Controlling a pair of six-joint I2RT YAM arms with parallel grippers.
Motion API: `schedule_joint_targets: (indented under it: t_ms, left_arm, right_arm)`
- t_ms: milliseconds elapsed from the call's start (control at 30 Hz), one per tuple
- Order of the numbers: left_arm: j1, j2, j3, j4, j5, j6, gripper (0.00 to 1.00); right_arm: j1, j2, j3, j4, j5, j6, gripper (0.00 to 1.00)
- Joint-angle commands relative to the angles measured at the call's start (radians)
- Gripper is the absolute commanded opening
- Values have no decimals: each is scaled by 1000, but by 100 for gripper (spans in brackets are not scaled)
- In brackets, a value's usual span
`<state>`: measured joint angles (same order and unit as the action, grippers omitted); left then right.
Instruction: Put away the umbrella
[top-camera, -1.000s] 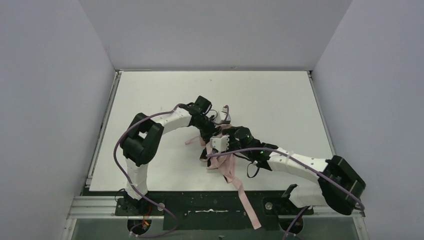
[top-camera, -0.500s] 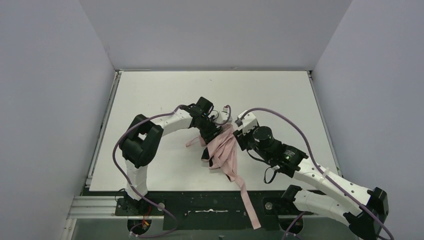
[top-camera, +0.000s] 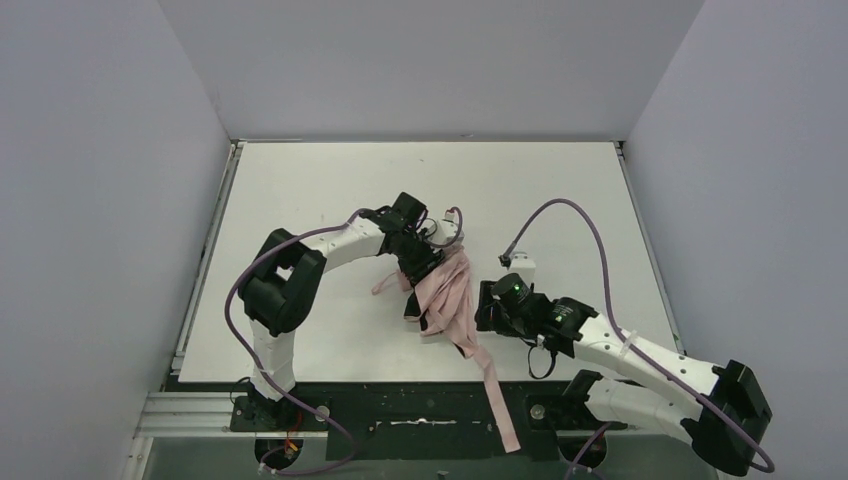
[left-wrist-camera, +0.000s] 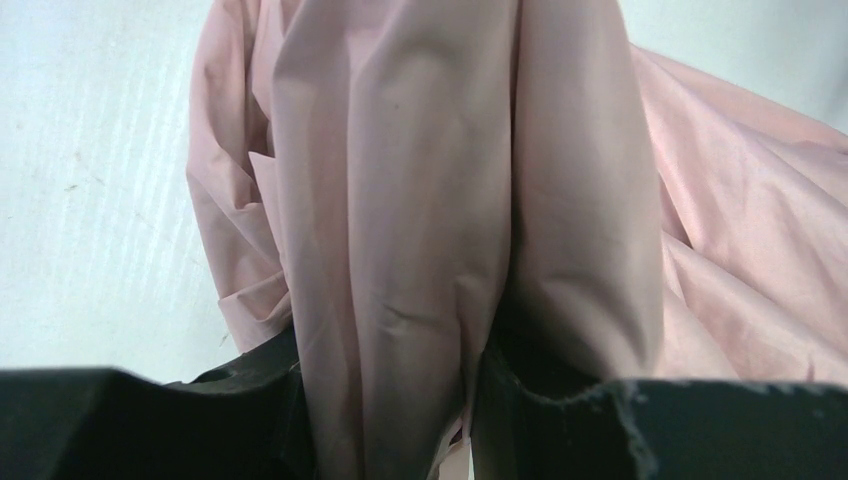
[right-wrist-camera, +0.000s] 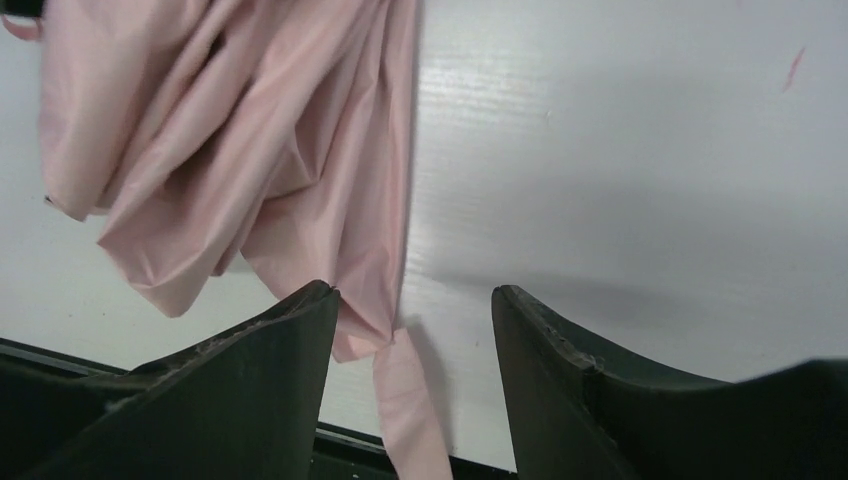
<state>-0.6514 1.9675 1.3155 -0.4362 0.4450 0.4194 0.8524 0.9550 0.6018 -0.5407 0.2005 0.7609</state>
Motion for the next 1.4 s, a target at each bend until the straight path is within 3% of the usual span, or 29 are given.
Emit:
schedule_joint_targets:
  t_ms: [0,200,533,667,900,1167,1367]
  left_arm:
    - [22,11,67,0,-106,-1,10]
    - [21,31,131,-56,-151,61,10]
    - [21,37,137,-59,-148,75,10]
    - [22,46,145,-60,-147,61,10]
    - [33,76,185,-61,-189,-14,10]
    - [58,109,243,-60,-301,-108,5]
    - [65,118,255,-68,-364,-112,2]
  right_arm:
    - [6,49,-24,3,-107,111,58]
    - [6,146,-19,39,-165,65,58]
    - [-4,289,16,54,-105,-8,57]
    - [-6,290,-6,96,-157,-10,45]
    - [-5,253,-71,182,-277,29,2]
    - [7,334,-57,248,-512,14,0]
    - [37,348,-49,241,-564,13,0]
